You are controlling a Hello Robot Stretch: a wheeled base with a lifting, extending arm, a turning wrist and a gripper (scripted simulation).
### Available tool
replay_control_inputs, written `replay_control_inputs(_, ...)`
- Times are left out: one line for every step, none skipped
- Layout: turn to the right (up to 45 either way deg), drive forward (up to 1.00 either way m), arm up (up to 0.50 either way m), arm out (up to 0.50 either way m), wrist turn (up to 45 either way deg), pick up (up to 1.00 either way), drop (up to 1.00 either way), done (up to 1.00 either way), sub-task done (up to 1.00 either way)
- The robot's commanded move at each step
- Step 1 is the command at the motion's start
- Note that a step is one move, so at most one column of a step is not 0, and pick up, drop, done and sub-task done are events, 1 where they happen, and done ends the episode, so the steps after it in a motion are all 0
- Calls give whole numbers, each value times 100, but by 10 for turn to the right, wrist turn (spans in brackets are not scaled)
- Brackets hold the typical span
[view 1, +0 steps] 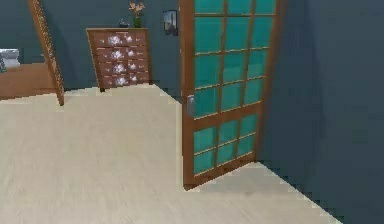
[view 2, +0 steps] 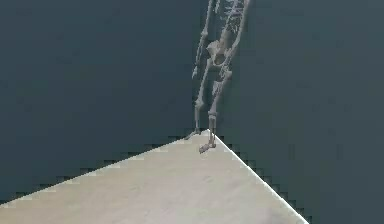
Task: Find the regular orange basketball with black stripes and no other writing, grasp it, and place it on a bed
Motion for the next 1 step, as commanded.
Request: replay_control_inputs(-150,0,0,0,0,0,0,0,0)
